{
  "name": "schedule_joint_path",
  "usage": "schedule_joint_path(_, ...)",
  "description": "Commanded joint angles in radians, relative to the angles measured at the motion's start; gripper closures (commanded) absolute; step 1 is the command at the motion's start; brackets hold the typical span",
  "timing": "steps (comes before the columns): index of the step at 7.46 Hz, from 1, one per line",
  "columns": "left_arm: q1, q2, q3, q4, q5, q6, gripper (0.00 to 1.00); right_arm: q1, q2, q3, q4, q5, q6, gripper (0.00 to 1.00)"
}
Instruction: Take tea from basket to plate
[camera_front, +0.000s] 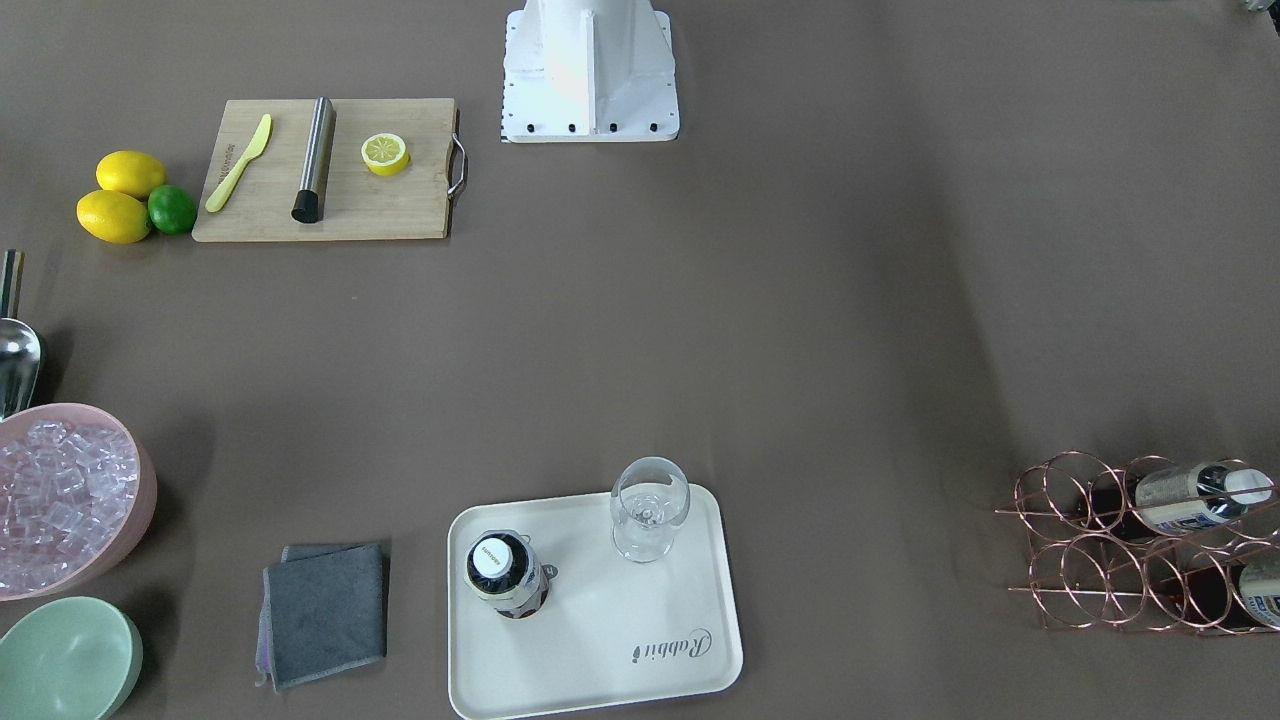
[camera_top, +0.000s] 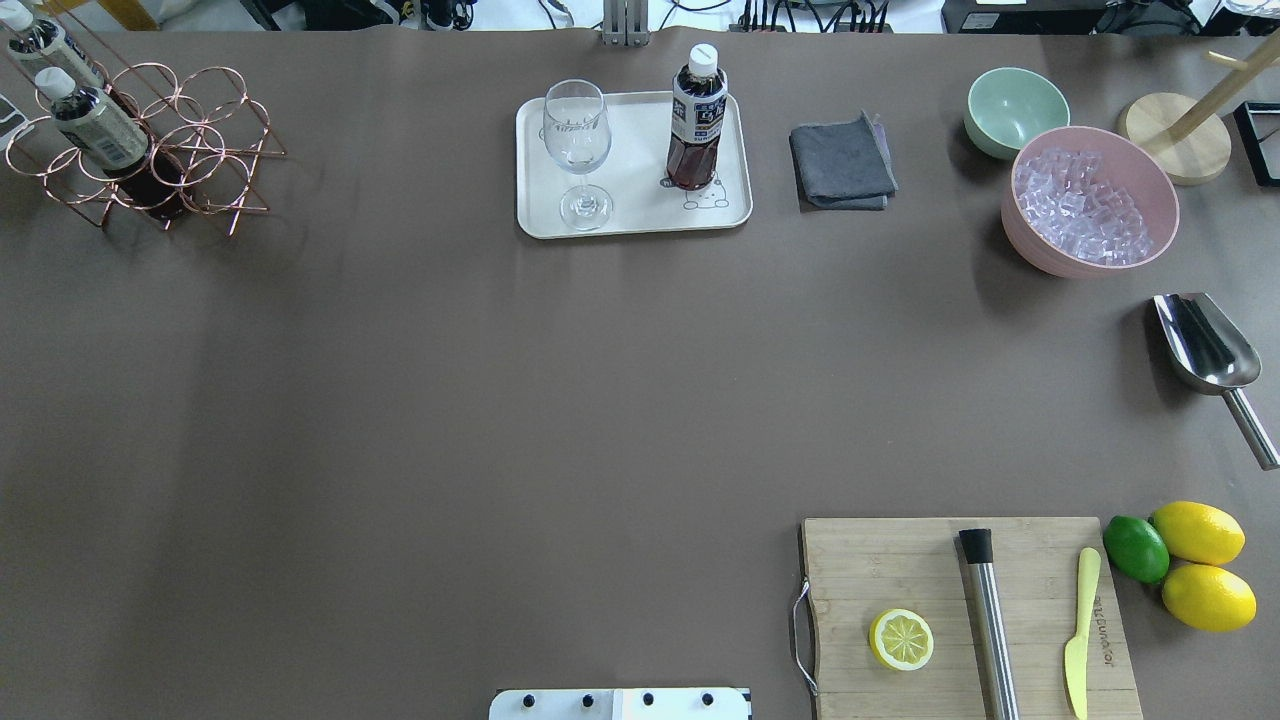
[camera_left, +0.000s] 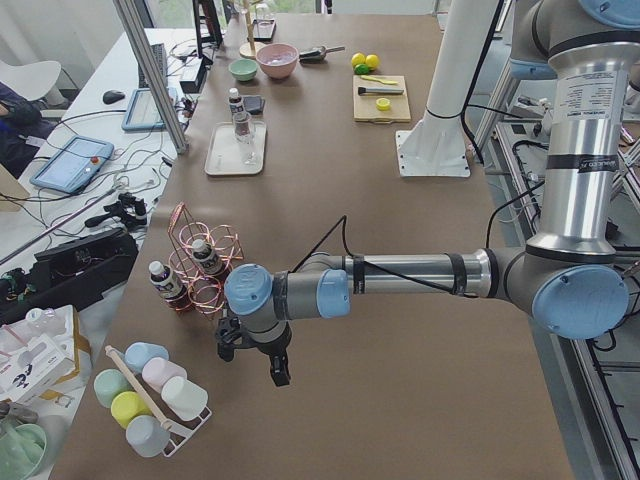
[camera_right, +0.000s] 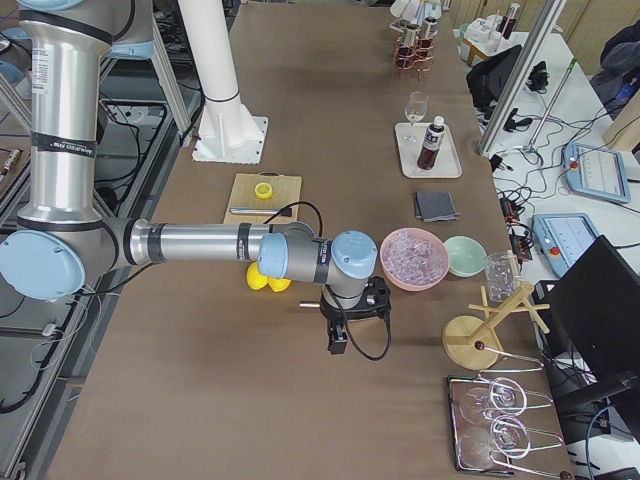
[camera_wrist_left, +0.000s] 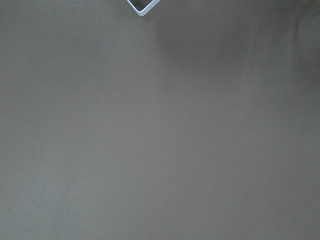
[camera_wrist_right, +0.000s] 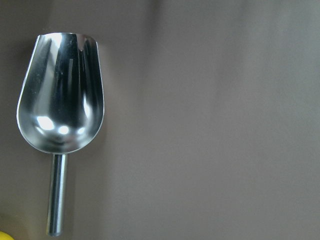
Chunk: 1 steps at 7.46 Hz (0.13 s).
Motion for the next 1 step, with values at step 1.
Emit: schedule_joint_path(1, 0.003, -0.006, 0.011, 0.0, -0.001, -0.001, 0.03, 0.004, 0.0, 0.003, 0.0, 0.019, -0.002, 0.01)
